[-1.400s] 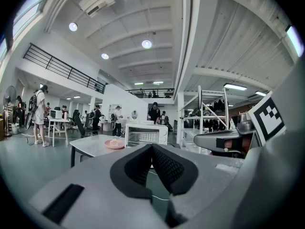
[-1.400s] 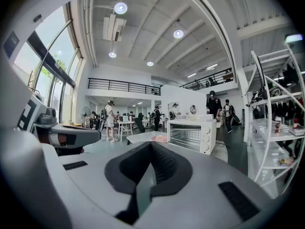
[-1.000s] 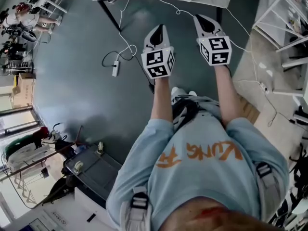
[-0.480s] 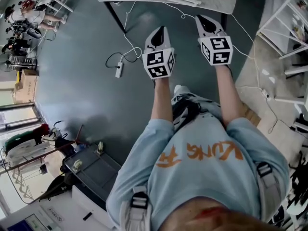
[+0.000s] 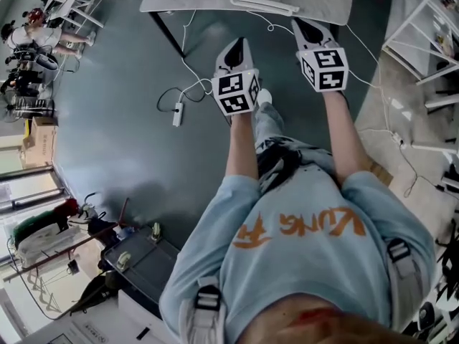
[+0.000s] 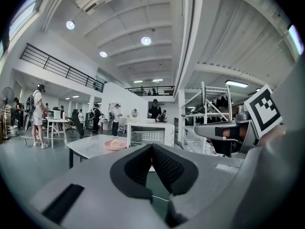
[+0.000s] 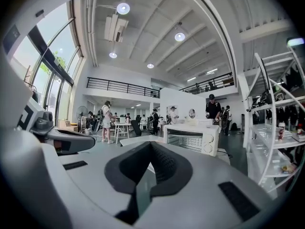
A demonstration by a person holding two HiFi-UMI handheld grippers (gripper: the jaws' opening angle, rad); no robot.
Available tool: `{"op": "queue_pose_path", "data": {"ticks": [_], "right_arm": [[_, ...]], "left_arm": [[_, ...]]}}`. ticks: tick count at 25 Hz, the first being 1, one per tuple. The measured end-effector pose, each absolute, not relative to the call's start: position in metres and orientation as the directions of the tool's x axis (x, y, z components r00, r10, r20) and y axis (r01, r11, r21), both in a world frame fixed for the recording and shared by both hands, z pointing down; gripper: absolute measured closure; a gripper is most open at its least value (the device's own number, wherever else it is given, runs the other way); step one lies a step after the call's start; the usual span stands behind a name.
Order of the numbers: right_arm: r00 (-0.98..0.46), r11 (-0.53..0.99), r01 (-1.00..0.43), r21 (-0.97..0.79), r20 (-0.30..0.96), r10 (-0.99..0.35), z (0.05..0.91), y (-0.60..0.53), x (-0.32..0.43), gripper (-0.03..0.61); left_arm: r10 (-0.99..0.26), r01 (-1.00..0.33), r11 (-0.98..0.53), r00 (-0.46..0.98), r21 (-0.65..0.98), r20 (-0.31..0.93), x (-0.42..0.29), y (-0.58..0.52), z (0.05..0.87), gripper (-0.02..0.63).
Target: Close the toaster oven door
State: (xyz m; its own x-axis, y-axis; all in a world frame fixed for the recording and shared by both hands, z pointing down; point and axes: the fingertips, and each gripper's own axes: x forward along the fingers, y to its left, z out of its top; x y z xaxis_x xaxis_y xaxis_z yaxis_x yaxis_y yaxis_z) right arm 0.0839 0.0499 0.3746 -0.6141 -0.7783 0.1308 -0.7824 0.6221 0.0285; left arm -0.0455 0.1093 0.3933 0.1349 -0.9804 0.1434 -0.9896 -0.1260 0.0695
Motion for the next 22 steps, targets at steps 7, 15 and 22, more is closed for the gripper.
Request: {"op": "queue_pose_path", "data": {"ticks": [7,15,22], "right_arm": [[-0.585,0.597,-0.801,0.036,0.166,-0.794,0.384,-0.025,0.061,0.581],[-0.521,0.554,-0.833,-0.002,0.344,-0.781,0.47,-0.109,0.029,0.581],[-0.456,0.503,-0.864,-0.019,0.452,-0.767,0.525,-0.173,0.003,0.581]], "left_arm": [[-0.97,-0.983,-0.159,0.172,0.091,0.169,-0.07,0.026,0.409,0.611],[-0.916,-0.97,-0.174,0.223,0.17,0.334,-0.106,-0.07,0.486,0.611],[-0.854,-0.955,-0.234,0.293,0.185,0.43,-0.132,-0.146,0.544,0.611]]}}
